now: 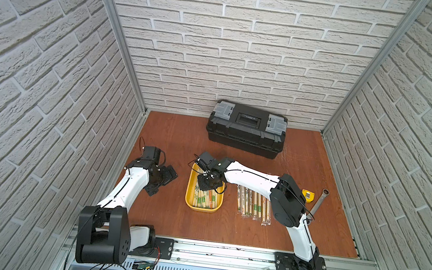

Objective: Take the paired disposable chopsticks out of the storage box
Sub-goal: Pick up the paired disposable chopsticks from the storage box.

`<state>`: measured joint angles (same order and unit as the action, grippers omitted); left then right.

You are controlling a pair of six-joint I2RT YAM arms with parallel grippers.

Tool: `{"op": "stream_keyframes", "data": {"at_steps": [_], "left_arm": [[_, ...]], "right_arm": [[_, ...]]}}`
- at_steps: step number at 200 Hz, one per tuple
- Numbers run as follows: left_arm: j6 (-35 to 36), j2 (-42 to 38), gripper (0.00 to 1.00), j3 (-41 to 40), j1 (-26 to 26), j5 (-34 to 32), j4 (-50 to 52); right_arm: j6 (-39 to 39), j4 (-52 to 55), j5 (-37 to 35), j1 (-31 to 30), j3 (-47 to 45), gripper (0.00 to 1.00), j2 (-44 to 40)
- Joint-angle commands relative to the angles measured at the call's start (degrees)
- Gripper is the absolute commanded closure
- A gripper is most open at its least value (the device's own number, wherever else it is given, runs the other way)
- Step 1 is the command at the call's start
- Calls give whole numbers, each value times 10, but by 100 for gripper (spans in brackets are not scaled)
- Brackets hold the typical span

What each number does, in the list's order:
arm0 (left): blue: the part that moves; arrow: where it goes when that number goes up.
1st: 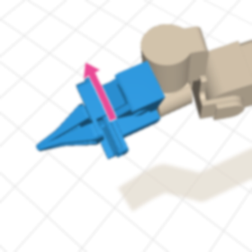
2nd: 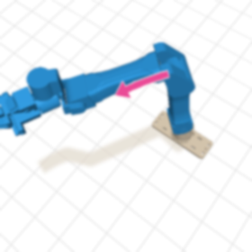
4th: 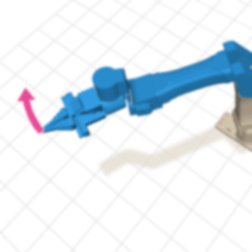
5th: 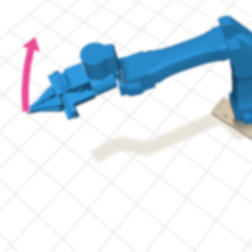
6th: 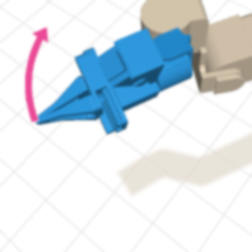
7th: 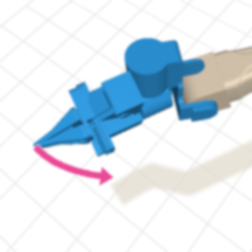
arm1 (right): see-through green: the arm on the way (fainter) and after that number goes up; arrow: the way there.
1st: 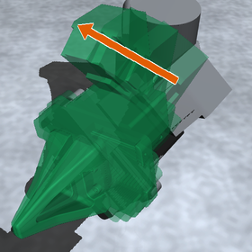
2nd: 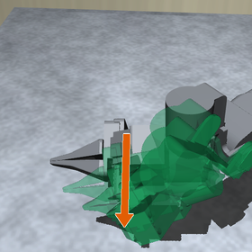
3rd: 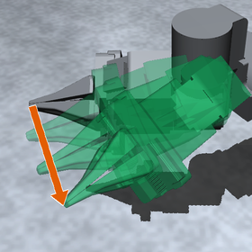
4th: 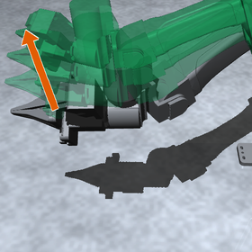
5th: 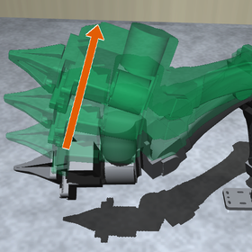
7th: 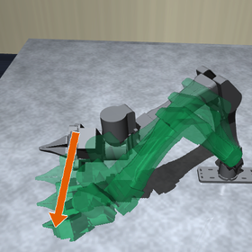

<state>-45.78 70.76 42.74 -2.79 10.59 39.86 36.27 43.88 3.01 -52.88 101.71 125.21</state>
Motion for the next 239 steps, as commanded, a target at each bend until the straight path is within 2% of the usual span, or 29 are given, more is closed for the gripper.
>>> {"op": "stream_keyframes", "data": {"at_steps": [1, 107, 239], "left_arm": [[10, -9, 2, -7, -6, 6, -1], [8, -8, 2, -12, -8, 10, -6], [8, -2, 2, -11, -9, 13, -10]], "right_arm": [[-14, 18, -12, -5, 20, 75, 11], [-24, 42, -16, -14, 62, 74, 57], [-24, 52, -33, -26, 68, 74, 21]]}}
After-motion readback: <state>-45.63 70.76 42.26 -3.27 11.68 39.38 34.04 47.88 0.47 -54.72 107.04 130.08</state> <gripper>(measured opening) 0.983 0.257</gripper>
